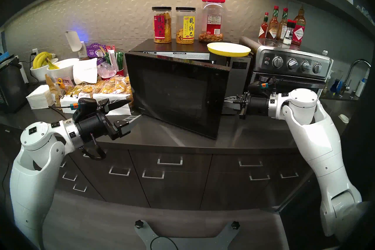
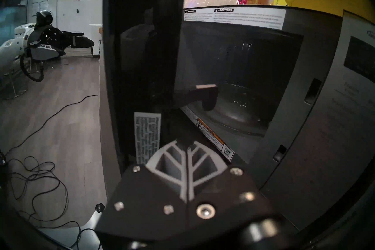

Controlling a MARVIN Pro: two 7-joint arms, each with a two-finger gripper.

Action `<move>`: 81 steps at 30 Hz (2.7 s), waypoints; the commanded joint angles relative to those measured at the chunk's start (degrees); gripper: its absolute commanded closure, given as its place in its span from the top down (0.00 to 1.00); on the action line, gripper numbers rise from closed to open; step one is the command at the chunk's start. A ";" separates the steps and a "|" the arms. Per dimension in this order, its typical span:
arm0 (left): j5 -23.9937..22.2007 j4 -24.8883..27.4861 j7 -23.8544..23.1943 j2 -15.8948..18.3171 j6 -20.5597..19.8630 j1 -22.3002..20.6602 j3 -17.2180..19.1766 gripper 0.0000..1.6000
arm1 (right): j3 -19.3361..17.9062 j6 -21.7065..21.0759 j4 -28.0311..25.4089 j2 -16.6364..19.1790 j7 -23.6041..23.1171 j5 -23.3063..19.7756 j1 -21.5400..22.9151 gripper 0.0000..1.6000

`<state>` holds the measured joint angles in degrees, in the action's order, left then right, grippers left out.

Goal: Open the microwave, put the plate inside, and close the door

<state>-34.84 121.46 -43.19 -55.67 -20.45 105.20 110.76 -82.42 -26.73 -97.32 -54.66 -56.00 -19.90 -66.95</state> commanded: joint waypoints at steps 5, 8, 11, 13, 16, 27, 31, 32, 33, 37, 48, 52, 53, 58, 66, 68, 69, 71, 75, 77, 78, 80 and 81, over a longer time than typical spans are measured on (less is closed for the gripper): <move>-0.03 0.57 -0.15 0.15 0.01 -0.04 0.16 1.00 | -0.11 -1.20 -5.17 -0.63 -0.32 -0.69 -0.88 0.00; -0.03 0.57 -0.15 0.15 0.01 -0.04 0.16 1.00 | 0.38 -1.37 -6.26 -0.92 -0.70 -0.67 -1.27 0.00; -0.03 0.57 -0.15 0.15 0.01 -0.04 0.16 1.00 | 0.74 -1.84 -7.26 -1.35 -0.65 -0.45 -1.34 0.00; -0.03 0.57 -0.15 0.15 0.01 -0.04 0.16 1.00 | 1.14 -2.07 -7.51 -1.77 -0.58 -0.33 -1.09 0.00; -0.03 0.57 -0.15 0.15 0.01 -0.04 0.16 1.00 | 1.56 -2.58 -8.07 -2.11 -0.65 -0.39 -0.80 0.00; -0.03 0.58 -0.15 0.15 0.00 -0.03 0.17 1.00 | 1.65 -3.40 -10.35 -1.97 -1.99 -1.34 -2.48 0.00; -0.03 0.58 -0.15 0.15 0.00 -0.03 0.17 1.00 | 1.08 -3.45 -11.51 -1.63 -2.79 -1.70 -3.63 0.00; -0.03 0.58 -0.15 0.15 0.00 -0.03 0.17 1.00 | 0.95 -3.42 -11.65 -1.58 -2.98 -1.75 -3.85 0.00; -0.03 0.58 -0.15 0.15 0.00 -0.03 0.17 1.00 | 0.79 -3.40 -11.80 -1.57 -3.10 -1.72 -4.06 0.00; -0.03 0.59 -0.15 0.15 0.00 -0.03 0.17 1.00 | 0.16 -3.16 -12.23 -1.12 -3.86 -1.83 -4.96 0.00; -0.03 0.59 -0.15 0.15 0.00 -0.03 0.17 1.00 | -0.47 -2.18 -13.05 -0.27 -5.90 -1.82 -6.80 0.00; -0.03 0.59 -0.15 0.15 0.00 -0.03 0.17 1.00 | -0.21 -2.81 -13.34 -0.70 -5.93 -1.88 -6.53 0.00; -0.03 0.58 -0.15 0.15 0.00 -0.03 0.17 1.00 | -0.07 -2.89 -13.33 -0.83 -5.90 -1.79 -6.43 0.00; -0.03 0.59 -0.15 0.15 0.00 -0.03 0.17 1.00 | 0.98 -3.23 -12.87 -1.45 -5.73 -1.31 -5.92 0.00; -0.03 0.59 -0.15 0.15 0.00 -0.03 0.17 1.00 | 3.08 -3.64 -12.39 -2.57 -4.88 -0.67 -5.68 0.00; -0.03 0.59 -0.15 0.15 0.00 -0.03 0.17 1.00 | 3.36 -3.90 -12.65 -2.72 -4.72 -0.78 -5.79 0.00; -0.03 0.59 -0.15 0.15 0.00 -0.03 0.17 1.00 | 3.45 -4.00 -12.81 -2.78 -4.61 -0.79 -5.88 0.00; -0.03 0.59 -0.15 0.15 0.00 -0.03 0.17 1.00 | 3.69 -4.15 -13.12 -2.88 -4.39 -0.85 -6.10 0.00; -0.03 0.59 -0.15 0.15 0.00 -0.03 0.17 1.00 | 4.14 -4.25 -13.59 -3.01 -4.20 -0.99 -6.59 0.00; -0.03 0.59 -0.15 0.15 0.00 -0.03 0.17 1.00 | 4.27 -4.40 -13.98 -3.04 -4.23 -1.22 -6.83 0.00; -0.03 0.58 -0.15 0.15 0.00 -0.03 0.17 1.00 | 4.29 -4.56 -14.32 -3.07 -4.24 -1.35 -7.00 0.00; -0.03 0.58 -0.15 0.15 0.00 -0.03 0.17 1.00 | 4.34 -4.82 -14.86 -3.12 -4.27 -1.59 -7.22 0.00; -0.03 0.58 -0.15 0.15 0.00 -0.03 0.17 1.00 | 4.37 -4.95 -15.09 -3.16 -4.21 -1.64 -7.31 0.00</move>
<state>-34.84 121.46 -43.19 -55.67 -20.46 105.20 110.76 -77.70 -31.51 -110.17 -57.21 -60.11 -20.68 -73.93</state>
